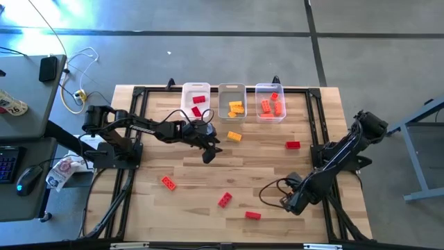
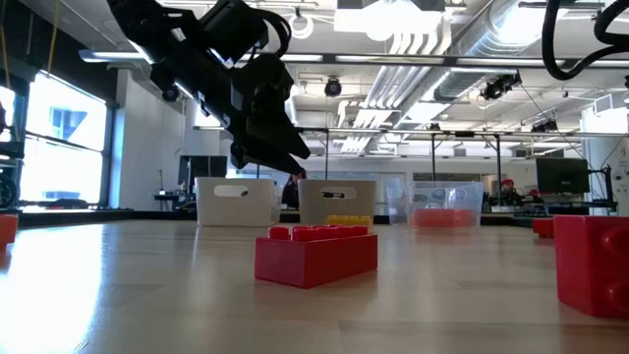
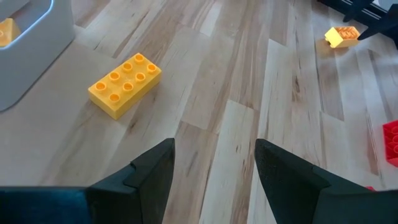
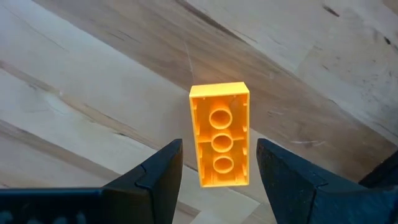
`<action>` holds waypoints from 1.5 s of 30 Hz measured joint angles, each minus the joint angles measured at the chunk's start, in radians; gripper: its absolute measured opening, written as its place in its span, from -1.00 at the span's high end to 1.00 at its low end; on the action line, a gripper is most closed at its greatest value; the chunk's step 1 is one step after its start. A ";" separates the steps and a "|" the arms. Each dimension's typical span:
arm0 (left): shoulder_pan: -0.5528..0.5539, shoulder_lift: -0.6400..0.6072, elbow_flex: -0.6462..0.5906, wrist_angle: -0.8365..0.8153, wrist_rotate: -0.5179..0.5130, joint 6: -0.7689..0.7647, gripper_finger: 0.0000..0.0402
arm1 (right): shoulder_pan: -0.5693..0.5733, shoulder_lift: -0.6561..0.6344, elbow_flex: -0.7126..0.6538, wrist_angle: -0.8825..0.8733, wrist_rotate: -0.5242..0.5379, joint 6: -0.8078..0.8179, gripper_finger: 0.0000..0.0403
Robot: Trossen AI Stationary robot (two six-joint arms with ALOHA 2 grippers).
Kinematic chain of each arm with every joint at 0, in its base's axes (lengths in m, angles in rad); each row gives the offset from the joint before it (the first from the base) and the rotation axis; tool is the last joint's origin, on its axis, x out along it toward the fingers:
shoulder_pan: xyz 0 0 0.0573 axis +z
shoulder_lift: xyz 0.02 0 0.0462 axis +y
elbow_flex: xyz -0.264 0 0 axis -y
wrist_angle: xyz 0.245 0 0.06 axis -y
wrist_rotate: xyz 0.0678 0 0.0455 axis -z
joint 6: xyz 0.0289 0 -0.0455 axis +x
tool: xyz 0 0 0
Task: Sort & place blocks by color
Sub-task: Put the yellow game piece into the gray bin
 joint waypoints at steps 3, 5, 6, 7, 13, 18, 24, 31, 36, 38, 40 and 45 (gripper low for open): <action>0.000 0.000 0.000 0.000 0.000 0.007 -0.05 | 0.000 0.000 -0.001 -0.003 0.023 0.003 0.04; 0.000 0.000 0.000 0.000 0.000 0.007 -0.05 | 0.000 0.006 -0.001 -0.003 0.031 0.003 0.04; 0.000 0.000 0.000 0.000 0.000 0.007 -0.05 | 0.000 0.013 -0.001 -0.004 0.032 0.003 0.04; 0.000 0.000 0.000 0.000 0.000 0.007 -0.05 | 0.000 0.022 -0.001 -0.005 0.028 0.002 0.04; 0.000 0.000 0.000 0.000 0.000 0.008 -0.05 | -0.003 0.099 -0.001 0.002 -0.032 -0.026 0.04; 0.000 0.000 0.000 0.000 0.000 0.008 -0.05 | -0.003 0.123 -0.001 0.002 -0.049 -0.027 0.10; 0.000 0.000 0.000 0.000 0.000 0.011 -0.05 | -0.023 0.109 -0.002 0.004 -0.041 -0.073 0.46; 0.000 0.000 0.000 0.000 0.000 0.052 -0.05 | -0.101 0.041 -0.002 0.005 0.093 -0.203 0.46; 0.000 0.000 0.000 0.001 -0.015 0.064 -0.05 | -0.196 -0.045 -0.002 0.006 0.247 -0.329 0.46; 0.000 0.000 0.000 0.000 -0.019 0.080 -0.05 | -0.245 -0.079 -0.001 0.010 0.295 -0.397 0.46; 0.000 0.000 0.000 0.000 -0.027 0.095 -0.05 | -0.297 -0.113 -0.001 0.020 0.337 -0.477 0.46; 0.000 0.000 0.000 0.000 -0.038 0.097 -0.05 | -0.448 -0.182 -0.002 0.105 0.419 -0.727 0.46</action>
